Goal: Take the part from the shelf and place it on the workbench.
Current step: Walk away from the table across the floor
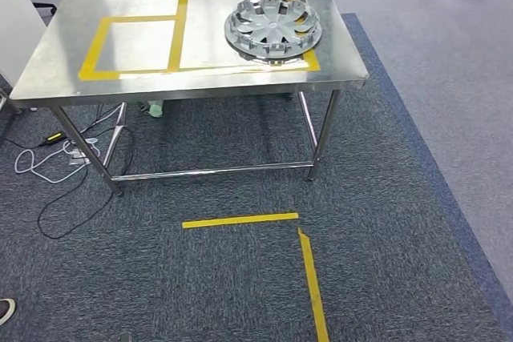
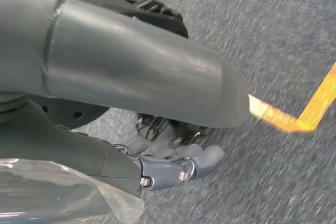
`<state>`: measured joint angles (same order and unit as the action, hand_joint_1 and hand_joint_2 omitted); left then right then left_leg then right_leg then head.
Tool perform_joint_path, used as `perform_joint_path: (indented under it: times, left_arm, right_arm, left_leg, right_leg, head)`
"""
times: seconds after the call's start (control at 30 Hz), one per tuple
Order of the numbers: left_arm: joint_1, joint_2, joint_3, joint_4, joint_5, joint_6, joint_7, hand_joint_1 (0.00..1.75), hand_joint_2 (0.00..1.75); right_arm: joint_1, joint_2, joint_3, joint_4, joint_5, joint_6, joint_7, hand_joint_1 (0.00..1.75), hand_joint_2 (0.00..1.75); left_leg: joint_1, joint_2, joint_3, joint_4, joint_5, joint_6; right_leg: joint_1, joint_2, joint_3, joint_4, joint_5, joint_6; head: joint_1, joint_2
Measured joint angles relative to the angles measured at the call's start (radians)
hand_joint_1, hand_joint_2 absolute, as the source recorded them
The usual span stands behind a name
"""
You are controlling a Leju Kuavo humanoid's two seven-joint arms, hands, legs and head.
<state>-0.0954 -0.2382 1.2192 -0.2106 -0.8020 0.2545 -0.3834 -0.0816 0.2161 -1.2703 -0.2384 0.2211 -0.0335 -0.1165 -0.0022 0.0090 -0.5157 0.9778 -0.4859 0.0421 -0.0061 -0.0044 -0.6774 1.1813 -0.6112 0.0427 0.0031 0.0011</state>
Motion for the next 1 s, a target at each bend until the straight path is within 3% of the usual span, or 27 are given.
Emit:
perform_joint_path:
  times: [0.03, 0.07, 0.13, 0.17, 0.2, 0.27, 0.3, 0.37, 0.4, 0.43, 0.5, 0.53, 0.57, 0.63, 0.67, 0.7, 0.77, 0.8, 0.87, 0.93, 1.0]
  left_arm:
    - [0.0, 0.0, 0.0, 0.0, 0.0, -0.001, -0.001, 0.0, 0.0]
    - [0.001, 0.001, 0.0, 0.0, 0.0, -0.002, -0.004, 0.0, 0.0]
    - [0.001, 0.002, 0.0, 0.0, 0.003, -0.004, -0.015, 0.0, 0.0]
    - [0.001, 0.004, 0.0, 0.0, 0.006, -0.006, -0.021, 0.0, 0.0]
    - [0.001, 0.006, 0.0, 0.0, 0.008, -0.007, -0.026, 0.0, 0.0]
    - [0.0, 0.01, 0.001, 0.0, 0.01, 0.003, -0.032, 0.0, 0.0]
    - [-0.001, 0.013, 0.001, -0.001, 0.01, 0.011, -0.034, 0.0, 0.0]
    - [0.0, 0.018, 0.001, -0.001, 0.009, 0.023, -0.037, 0.0, 0.0]
    - [0.003, 0.021, 0.001, -0.001, 0.009, 0.024, -0.037, 0.0, 0.0]
    - [0.006, 0.023, 0.001, -0.001, 0.011, 0.024, -0.037, 0.0, 0.0]
    - [0.01, 0.024, 0.003, -0.001, 0.019, 0.019, -0.037, 0.0, 0.0]
    - [0.009, 0.024, 0.004, -0.001, 0.023, 0.018, -0.036, 0.0, 0.0]
    - [0.009, 0.024, 0.005, -0.001, 0.025, 0.018, -0.032, 0.0, 0.0]
    - [0.008, 0.023, 0.005, -0.001, 0.021, 0.024, -0.015, 0.0, 0.0]
    - [0.008, 0.022, 0.005, -0.001, 0.018, 0.028, -0.004, 0.0, 0.0]
    - [0.008, 0.02, 0.005, -0.001, 0.015, 0.033, 0.007, 0.0, 0.0]
    - [0.001, 0.016, 0.005, -0.001, 0.009, 0.04, 0.025, 0.0, 0.0]
    - [-0.005, 0.014, 0.005, -0.001, 0.006, 0.042, 0.031, 0.0, 0.0]
    - [-0.009, 0.009, 0.004, -0.001, -0.001, 0.043, 0.033, 0.0, 0.0]
    - [-0.002, 0.008, 0.004, -0.001, -0.002, 0.042, 0.02, 0.0, 0.0]
    - [0.0, 0.01, 0.004, -0.001, 0.004, 0.044, -0.006, 0.0, 0.0]
  right_arm:
    - [0.0, -0.002, 0.0, 0.0, 0.004, 0.0, -0.001, 0.0, 0.0]
    - [0.0, -0.003, 0.0, 0.0, 0.011, 0.001, -0.003, 0.0, 0.0]
    - [-0.001, -0.008, 0.001, 0.0, 0.03, 0.01, -0.011, 0.0, 0.0]
    - [-0.002, -0.01, 0.003, 0.0, 0.041, 0.016, -0.016, 0.0, 0.0]
    - [-0.003, -0.012, 0.006, 0.0, 0.054, 0.019, -0.018, 0.0, 0.0]
    - [-0.004, -0.014, 0.018, 0.0, 0.079, 0.018, -0.018, 0.0, 0.0]
    - [-0.004, -0.014, 0.025, 0.0, 0.088, 0.016, -0.018, 0.0, 0.0]
    - [-0.003, -0.014, 0.035, 0.002, 0.098, 0.011, -0.016, 0.0, 0.0]
    - [-0.002, -0.014, 0.039, 0.002, 0.1, 0.01, -0.015, 0.0, 0.0]
    - [-0.001, -0.014, 0.042, 0.003, 0.102, 0.008, -0.014, 0.0, 0.0]
    - [0.0, -0.014, 0.049, 0.004, 0.11, 0.005, -0.01, 0.0, 0.0]
    - [0.0, -0.014, 0.054, 0.004, 0.117, 0.004, -0.005, 0.0, 0.0]
    - [0.0, -0.014, 0.059, 0.005, 0.127, 0.004, 0.001, 0.0, 0.0]
    - [-0.002, -0.014, 0.072, 0.007, 0.147, 0.008, 0.009, 0.0, 0.0]
    - [-0.003, -0.014, 0.079, 0.008, 0.156, 0.012, 0.008, 0.0, 0.0]
    - [-0.004, -0.013, 0.086, 0.008, 0.164, 0.017, 0.003, 0.0, 0.0]
    - [-0.005, -0.011, 0.101, 0.009, 0.179, 0.032, -0.016, 0.0, 0.0]
    - [-0.007, -0.01, 0.108, 0.009, 0.185, 0.038, -0.025, 0.0, 0.0]
    - [-0.014, -0.009, 0.122, 0.011, 0.195, 0.045, -0.037, 0.0, 0.0]
    - [-0.019, -0.009, 0.134, 0.012, 0.202, 0.041, -0.038, 0.0, 0.0]
    - [-0.018, -0.009, 0.142, 0.015, 0.209, 0.03, -0.029, 0.0, 0.0]
  left_leg:
    - [-0.002, 0.0, -0.02, 0.001, 0.016, 0.0]
    - [-0.003, 0.001, -0.04, 0.003, 0.031, 0.0]
    - [-0.003, 0.002, -0.082, 0.008, 0.06, -0.004]
    - [-0.003, 0.002, -0.1, 0.013, 0.073, -0.008]
    - [-0.004, 0.0, -0.116, 0.018, 0.085, -0.013]
    - [-0.006, -0.006, -0.136, 0.028, 0.111, -0.023]
    - [-0.006, -0.01, -0.145, 0.029, 0.125, -0.029]
    - [-0.004, -0.017, -0.159, 0.03, 0.143, -0.039]
    - [-0.003, -0.02, -0.167, 0.04, 0.124, -0.044]
    - [-0.001, -0.022, -0.174, 0.067, 0.084, -0.05]
    - [0.003, -0.021, -0.187, 0.172, -0.027, -0.06]
    - [0.005, -0.021, -0.19, 0.236, -0.057, -0.063]
    - [0.006, -0.02, -0.19, 0.289, -0.056, -0.065]
    - [0.008, -0.016, -0.161, 0.322, 0.005, -0.064]
    - [0.007, -0.005, -0.123, 0.287, 0.03, -0.06]
    - [0.004, 0.019, -0.069, 0.223, 0.032, -0.054]
    - [-0.005, 0.069, 0.039, 0.069, -0.014, -0.04]
    - [-0.01, 0.081, 0.067, 0.018, -0.036, -0.033]
    - [-0.011, 0.065, 0.069, -0.019, -0.042, -0.02]
    - [-0.007, 0.045, 0.056, -0.023, -0.028, -0.008]
    - [-0.008, 0.025, 0.04, -0.021, -0.016, 0.002]
  right_leg:
    - [0.0, 0.001, -0.004, 0.059, -0.024, 0.001]
    - [0.0, 0.001, 0.002, 0.1, -0.019, 0.002]
    - [0.0, 0.001, 0.058, 0.095, 0.049, 0.002]
    - [-0.001, 0.003, 0.108, 0.047, 0.073, 0.002]
    - [-0.001, 0.009, 0.178, -0.029, 0.077, 0.0]
    - [-0.001, 0.022, 0.287, -0.183, 0.032, -0.004]
    - [0.001, 0.024, 0.311, -0.227, 0.014, -0.008]
    - [0.0, 0.012, 0.294, -0.238, 0.014, -0.02]
    - [0.0, 0.004, 0.281, -0.234, 0.023, -0.03]
    - [-0.001, -0.005, 0.267, -0.234, 0.034, -0.039]
    - [0.001, -0.023, 0.24, -0.233, 0.055, -0.05]
    - [0.003, -0.035, 0.227, -0.232, 0.066, -0.052]
    - [0.005, -0.046, 0.214, -0.23, 0.077, -0.052]
    - [0.009, -0.07, 0.184, -0.224, 0.094, -0.051]
    - [0.011, -0.081, 0.174, -0.22, 0.102, -0.05]
    - [0.013, -0.091, 0.167, -0.215, 0.107, -0.048]
    - [0.016, -0.113, 0.159, -0.209, 0.115, -0.041]
    - [0.017, -0.126, 0.155, -0.206, 0.12, -0.036]
    - [0.016, -0.143, 0.149, -0.201, 0.127, -0.025]
    - [0.012, -0.094, 0.127, -0.162, 0.098, -0.014]
    - [0.008, -0.025, 0.078, -0.051, 0.03, -0.005]
  head:
    - [0.0, 0.0]
    - [0.0, 0.0]
    - [0.0, 0.0]
    - [0.0, 0.0]
    - [0.001, 0.0]
    - [0.001, 0.0]
    - [0.001, 0.0]
    - [0.0, 0.0]
    - [-0.002, 0.0]
    - [-0.004, 0.0]
    - [-0.009, 0.0]
    - [-0.009, 0.0]
    - [-0.009, 0.0]
    - [-0.009, 0.0]
    - [-0.009, 0.0]
    - [-0.009, 0.0]
    - [-0.009, 0.0]
    - [-0.01, 0.0]
    - [-0.01, 0.0]
    - [-0.007, 0.0]
    - [-0.003, 0.0]
